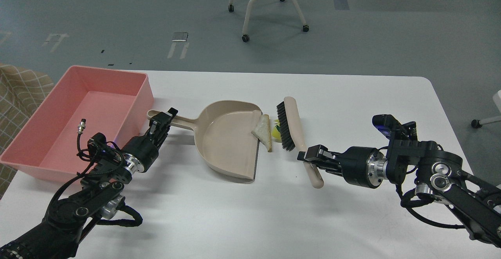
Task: Sweep and dump garbage into bin
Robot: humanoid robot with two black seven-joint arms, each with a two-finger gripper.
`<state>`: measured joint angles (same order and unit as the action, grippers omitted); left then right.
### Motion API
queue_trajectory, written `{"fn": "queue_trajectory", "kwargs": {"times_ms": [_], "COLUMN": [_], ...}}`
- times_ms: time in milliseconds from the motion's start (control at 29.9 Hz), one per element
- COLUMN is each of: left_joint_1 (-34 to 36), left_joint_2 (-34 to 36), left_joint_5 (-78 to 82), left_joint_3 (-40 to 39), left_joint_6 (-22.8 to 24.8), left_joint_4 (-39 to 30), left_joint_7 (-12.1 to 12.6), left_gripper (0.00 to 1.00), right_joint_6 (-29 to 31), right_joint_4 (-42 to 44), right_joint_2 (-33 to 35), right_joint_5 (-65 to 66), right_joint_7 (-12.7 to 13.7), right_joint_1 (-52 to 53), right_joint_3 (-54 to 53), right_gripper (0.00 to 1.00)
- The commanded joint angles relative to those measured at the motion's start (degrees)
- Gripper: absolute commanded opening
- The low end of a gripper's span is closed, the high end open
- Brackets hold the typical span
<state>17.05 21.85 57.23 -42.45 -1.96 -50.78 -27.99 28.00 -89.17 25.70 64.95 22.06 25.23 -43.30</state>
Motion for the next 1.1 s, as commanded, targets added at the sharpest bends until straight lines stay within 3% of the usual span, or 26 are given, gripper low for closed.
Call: {"fn": "queue_trajectory", "kwargs": {"times_ms": [0, 535, 870, 1071], "left_joint_1": [0.00, 0.00, 0.53, 0.53], "left_joint_2": [0.03, 0.82, 0.39, 0.12], "left_joint_5": [0.08, 0.25, 0.25, 0.25], "left_joint_3": [0.00, 0.00, 0.00, 0.00], "left_joint_6": [-0.06, 0.12, 0.12, 0.12], "left_joint_4": [-0.02, -0.11, -0.11, -0.11], "left_joint_7": [-0.01, -0.01, -0.01, -0.01], "left_gripper": [0.00, 0.00, 0.00, 0.00], "right_joint_6": [0.00, 0.00, 0.00, 0.00], "right_joint_4": [0.40, 6.56, 1.64, 0.58], "right_joint_2": [-2.31, -21.21, -21.84, -12.70], "right_joint_5": [-0.09, 0.00, -0.44, -0.44], "right_joint_7": [0.00, -0.26, 0.26, -0.18], "right_joint_1": [-0.01, 1.66, 2.72, 1.14], "right_joint_3": [0.15, -1.87, -11.19, -13.21], "right_gripper": [0.00, 0.00, 0.00, 0.00]}}
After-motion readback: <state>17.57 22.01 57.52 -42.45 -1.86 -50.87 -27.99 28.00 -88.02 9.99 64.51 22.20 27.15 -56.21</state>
